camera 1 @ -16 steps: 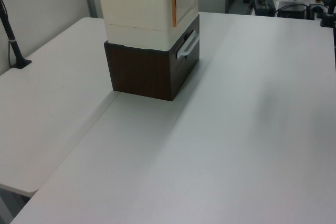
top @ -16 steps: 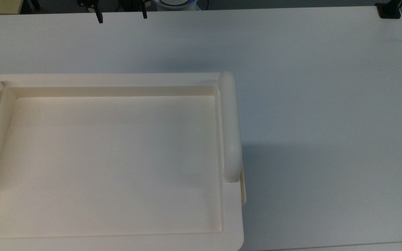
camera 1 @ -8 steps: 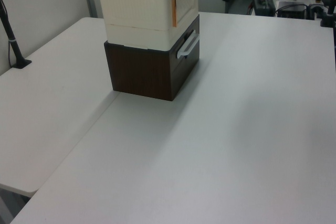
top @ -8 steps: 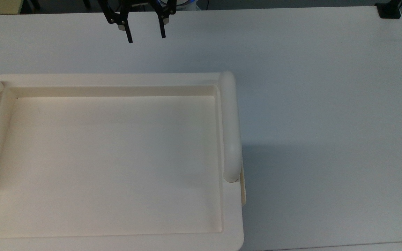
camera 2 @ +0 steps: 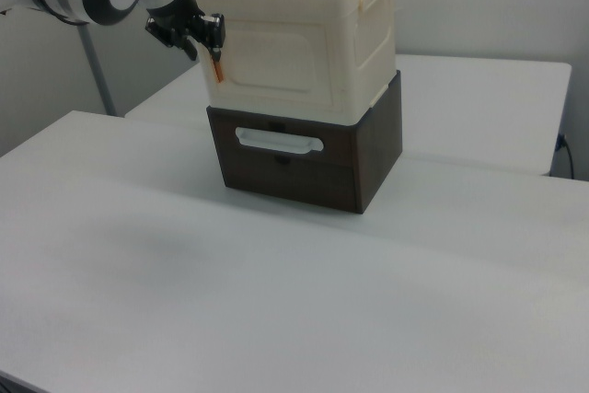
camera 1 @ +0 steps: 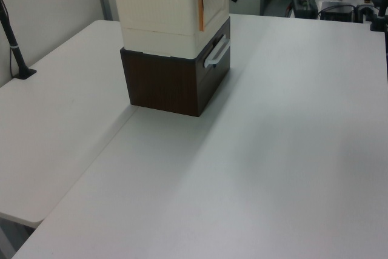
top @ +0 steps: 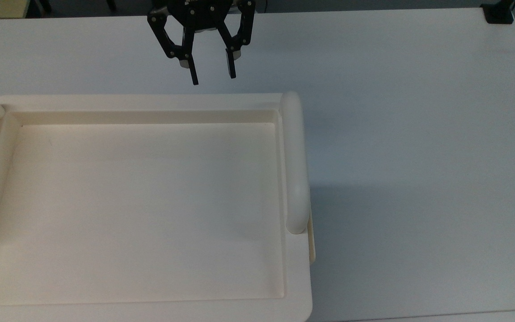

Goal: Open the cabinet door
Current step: 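Move the gripper to the cabinet door's edge and close on it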

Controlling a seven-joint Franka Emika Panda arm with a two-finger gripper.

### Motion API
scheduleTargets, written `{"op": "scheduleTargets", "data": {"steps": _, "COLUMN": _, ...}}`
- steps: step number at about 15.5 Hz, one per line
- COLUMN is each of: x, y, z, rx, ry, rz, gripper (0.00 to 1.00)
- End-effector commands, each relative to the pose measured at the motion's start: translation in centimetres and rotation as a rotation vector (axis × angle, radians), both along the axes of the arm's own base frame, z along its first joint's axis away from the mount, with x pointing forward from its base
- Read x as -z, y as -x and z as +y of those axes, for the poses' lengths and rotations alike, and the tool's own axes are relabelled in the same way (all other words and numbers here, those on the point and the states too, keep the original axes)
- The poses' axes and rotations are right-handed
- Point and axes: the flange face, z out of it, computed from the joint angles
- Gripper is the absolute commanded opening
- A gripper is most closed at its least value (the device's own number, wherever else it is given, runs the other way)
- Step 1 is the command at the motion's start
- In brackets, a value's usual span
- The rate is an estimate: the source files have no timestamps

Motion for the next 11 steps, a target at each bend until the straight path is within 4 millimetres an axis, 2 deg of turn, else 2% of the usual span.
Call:
{"op": "scheduleTargets", "data": {"steps": 1, "x": 0.2, "y": -1.3, "z": 1.7, "rx": 0.028, "ry": -0.049, "rz": -0.052, "gripper": 0.36}}
{"op": "scheduleTargets", "data": {"steps": 4, "x": 0.6, "y": -2.0, "z": 2.4, "rx": 0.049, "ry": -0.067, "rz": -0.087, "gripper": 0.38}}
{"op": "scheduleTargets", "data": {"steps": 6, "x": 0.1, "y": -2.3, "z": 3.0, "rx": 0.058, "ry": -0.083, "rz": -0.134, "gripper": 0.38}}
{"op": "scheduleTargets", "data": {"steps": 9, "x": 0.8, "y": -2.8, "z": 3.2, "rx": 0.071, "ry": -0.087, "rz": -0.140, "gripper": 0.38}}
{"op": "scheduleTargets", "data": {"steps": 11, "x": 1.1, "y": -3.1, "z": 3.6, "rx": 0.068, "ry": -0.091, "rz": -0.151, "gripper": 0.46}}
